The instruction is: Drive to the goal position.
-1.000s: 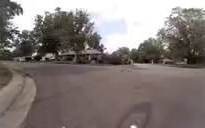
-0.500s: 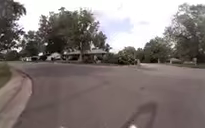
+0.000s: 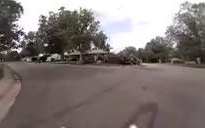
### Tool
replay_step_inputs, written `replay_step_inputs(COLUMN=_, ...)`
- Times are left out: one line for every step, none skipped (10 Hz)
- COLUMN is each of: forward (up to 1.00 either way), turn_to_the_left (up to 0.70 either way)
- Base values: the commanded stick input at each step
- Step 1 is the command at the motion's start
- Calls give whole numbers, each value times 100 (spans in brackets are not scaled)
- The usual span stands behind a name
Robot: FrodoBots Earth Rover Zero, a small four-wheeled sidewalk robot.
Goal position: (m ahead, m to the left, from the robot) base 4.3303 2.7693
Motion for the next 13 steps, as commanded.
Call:
replay_step_inputs(forward=100, turn_to_the_left=40)
replay_step_inputs(forward=100, turn_to_the_left=40)
replay_step_inputs(forward=100, turn_to_the_left=40)
replay_step_inputs(forward=100, turn_to_the_left=40)
replay_step_inputs(forward=100, turn_to_the_left=40)
replay_step_inputs(forward=100, turn_to_the_left=40)
replay_step_inputs(forward=100, turn_to_the_left=40)
replay_step_inputs(forward=100, turn_to_the_left=40)
replay_step_inputs(forward=100, turn_to_the_left=40)
replay_step_inputs(forward=100, turn_to_the_left=40)
replay_step_inputs(forward=100, turn_to_the_left=40)
replay_step_inputs(forward=100, turn_to_the_left=40)
replay_step_inputs(forward=100, turn_to_the_left=40)
